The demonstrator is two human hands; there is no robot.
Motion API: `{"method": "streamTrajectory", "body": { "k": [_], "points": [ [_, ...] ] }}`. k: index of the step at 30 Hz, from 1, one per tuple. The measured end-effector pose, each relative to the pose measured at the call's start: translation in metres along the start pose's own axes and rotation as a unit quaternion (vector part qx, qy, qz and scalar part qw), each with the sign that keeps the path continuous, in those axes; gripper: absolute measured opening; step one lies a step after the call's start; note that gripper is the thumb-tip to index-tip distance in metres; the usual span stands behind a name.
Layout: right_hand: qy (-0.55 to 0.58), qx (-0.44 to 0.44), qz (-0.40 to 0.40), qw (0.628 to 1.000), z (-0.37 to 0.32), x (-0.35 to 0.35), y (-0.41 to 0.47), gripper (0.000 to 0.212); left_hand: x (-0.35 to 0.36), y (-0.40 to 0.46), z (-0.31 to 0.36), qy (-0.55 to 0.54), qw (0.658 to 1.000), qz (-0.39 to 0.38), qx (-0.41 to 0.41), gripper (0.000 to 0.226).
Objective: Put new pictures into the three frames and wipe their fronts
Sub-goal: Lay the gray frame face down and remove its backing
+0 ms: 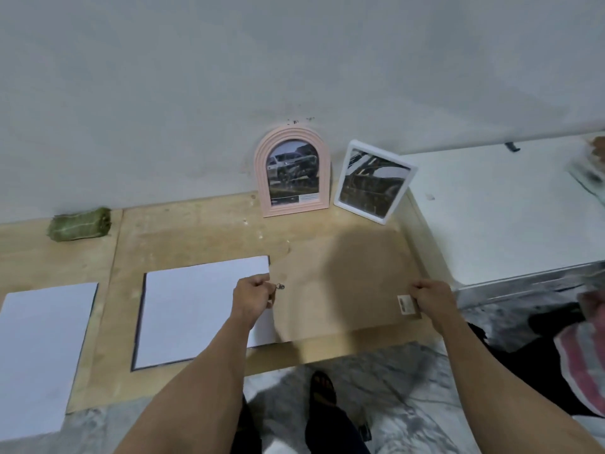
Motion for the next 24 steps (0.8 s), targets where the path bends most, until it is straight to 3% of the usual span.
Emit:
{"method": "streamTrajectory", "body": {
  "k": [6, 11, 18, 24],
  "points": [
    [-0.116, 0.009, -0.003, 0.993, 0.013, -0.006, 0.023, 0.020, 0.027, 0.005, -0.019, 0.076, 0.995, 0.062, -0.035, 0.006],
    [-0.149, 0.023, -0.010, 0.989, 0.023, -0.006, 0.037, 0.019, 0.045, 0.001, -0.015, 0.134, 0.988, 0.074, -0.028, 0.027],
    [-0.132, 0.020, -0.014, 0.991, 0.012, -0.007, 0.043, 0.020, 0.043, -0.002, -0.003, 0.219, 0.975, 0.047, 0.006, 0.028],
    [-0.144, -0.016, -0.060, 0.988, -0.030, 0.032, 0.029, 0.020, 0.013, 0.001, 0.007, 0.217, 0.973, 0.070, 0.022, 0.027]
  ]
}}
Point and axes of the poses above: each hand's wrist, its own y-axis towards the middle knuckle, its own x-axis out of the palm, z = x × y, the point moved 10 cm from there along y, towards the middle knuckle, and after that the axes turned 11 degrees about x, right-handed, at the moved point
